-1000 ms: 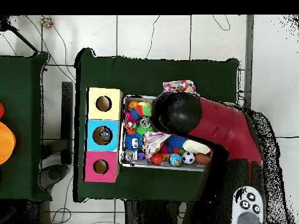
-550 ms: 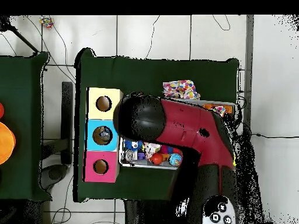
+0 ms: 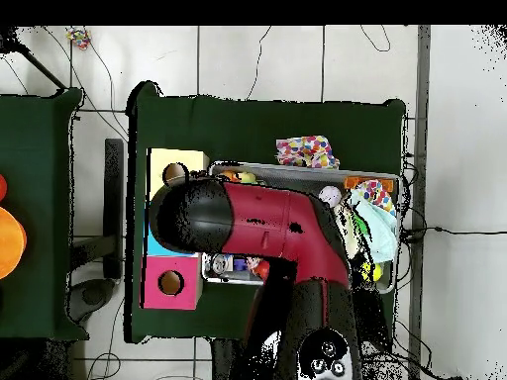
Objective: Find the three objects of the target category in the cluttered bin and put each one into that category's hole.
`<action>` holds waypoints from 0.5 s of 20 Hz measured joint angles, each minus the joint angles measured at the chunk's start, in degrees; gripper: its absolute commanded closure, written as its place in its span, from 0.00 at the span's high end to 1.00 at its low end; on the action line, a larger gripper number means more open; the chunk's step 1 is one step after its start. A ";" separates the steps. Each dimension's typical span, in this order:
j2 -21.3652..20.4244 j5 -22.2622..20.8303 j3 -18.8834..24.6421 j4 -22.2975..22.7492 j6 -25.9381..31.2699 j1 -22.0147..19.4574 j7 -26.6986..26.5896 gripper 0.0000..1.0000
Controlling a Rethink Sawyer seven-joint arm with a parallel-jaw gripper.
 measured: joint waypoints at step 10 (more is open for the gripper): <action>0.12 -0.26 0.98 5.57 -8.31 0.83 0.00 0.00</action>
